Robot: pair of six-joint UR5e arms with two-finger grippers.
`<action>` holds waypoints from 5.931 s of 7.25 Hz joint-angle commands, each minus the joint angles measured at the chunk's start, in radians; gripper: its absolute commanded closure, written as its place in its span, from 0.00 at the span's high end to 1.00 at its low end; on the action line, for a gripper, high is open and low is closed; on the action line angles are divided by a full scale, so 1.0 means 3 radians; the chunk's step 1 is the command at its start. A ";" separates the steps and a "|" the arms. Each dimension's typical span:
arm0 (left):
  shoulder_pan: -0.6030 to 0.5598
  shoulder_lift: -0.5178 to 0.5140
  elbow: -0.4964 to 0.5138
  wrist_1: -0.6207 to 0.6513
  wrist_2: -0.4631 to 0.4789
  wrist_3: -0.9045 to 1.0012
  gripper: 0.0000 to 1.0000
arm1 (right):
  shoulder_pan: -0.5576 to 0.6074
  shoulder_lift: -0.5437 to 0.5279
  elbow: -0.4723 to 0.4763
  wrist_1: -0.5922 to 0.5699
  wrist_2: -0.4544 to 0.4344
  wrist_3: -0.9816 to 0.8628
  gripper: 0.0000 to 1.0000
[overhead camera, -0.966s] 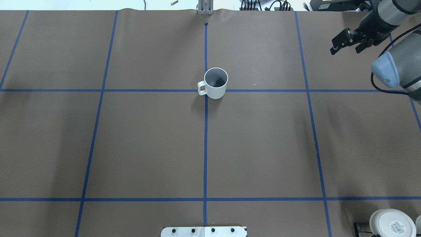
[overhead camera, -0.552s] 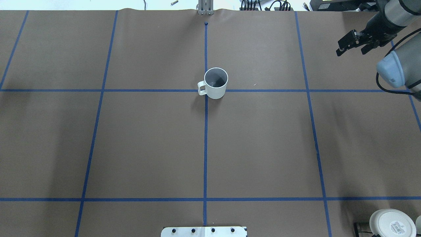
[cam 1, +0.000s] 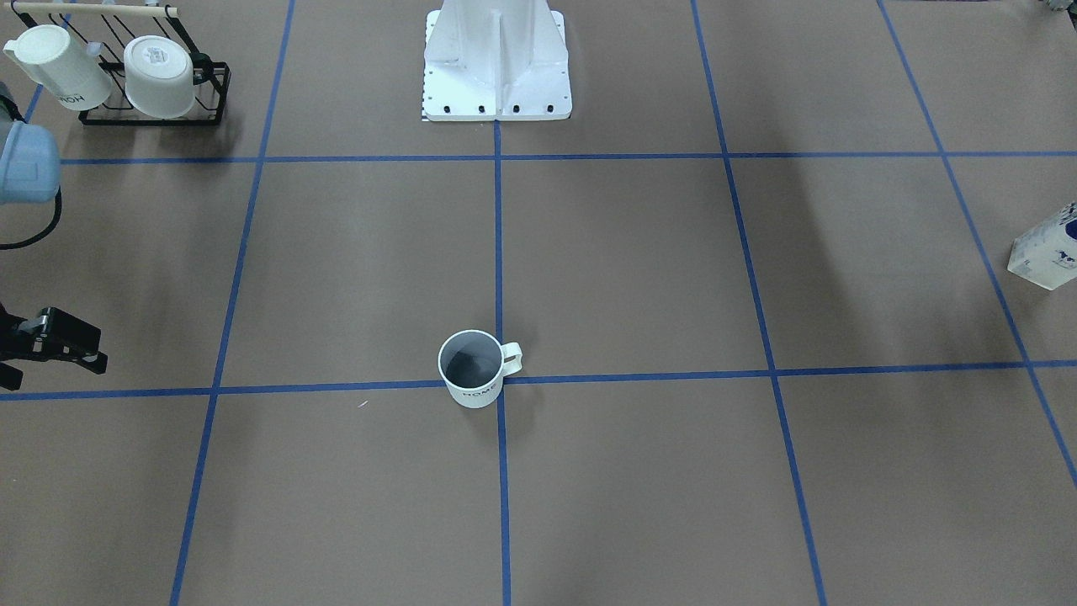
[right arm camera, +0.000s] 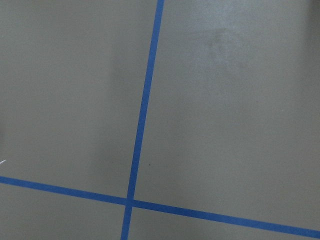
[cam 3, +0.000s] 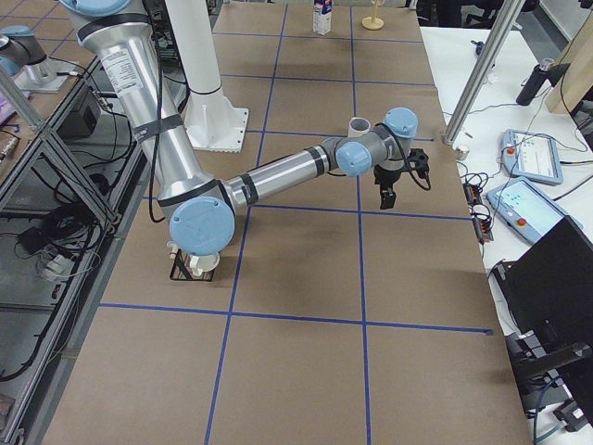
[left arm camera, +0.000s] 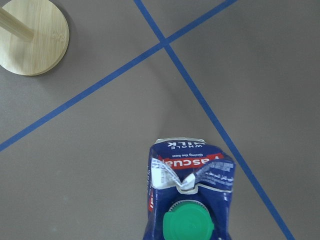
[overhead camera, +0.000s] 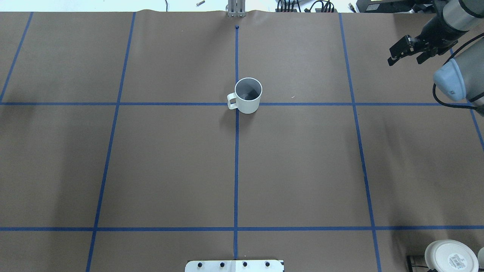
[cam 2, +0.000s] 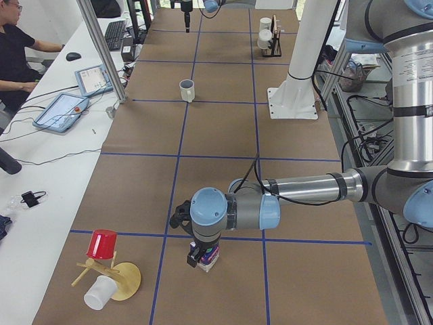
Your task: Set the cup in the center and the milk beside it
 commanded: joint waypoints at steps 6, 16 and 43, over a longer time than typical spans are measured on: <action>0.0246 -0.0031 0.0182 -0.0347 0.0008 -0.0419 0.98 | 0.0184 -0.0372 0.0265 -0.0023 0.0066 -0.0230 1.00; 0.0405 -0.0138 0.0209 -0.0681 -0.0023 -0.0833 0.00 | 0.0256 -0.0741 0.0542 -0.0166 0.0072 -0.0455 1.00; 0.3029 -0.3749 0.0735 0.0578 0.1031 -0.5890 0.98 | 0.0670 -0.1360 0.0507 -0.0207 0.0133 -0.1002 1.00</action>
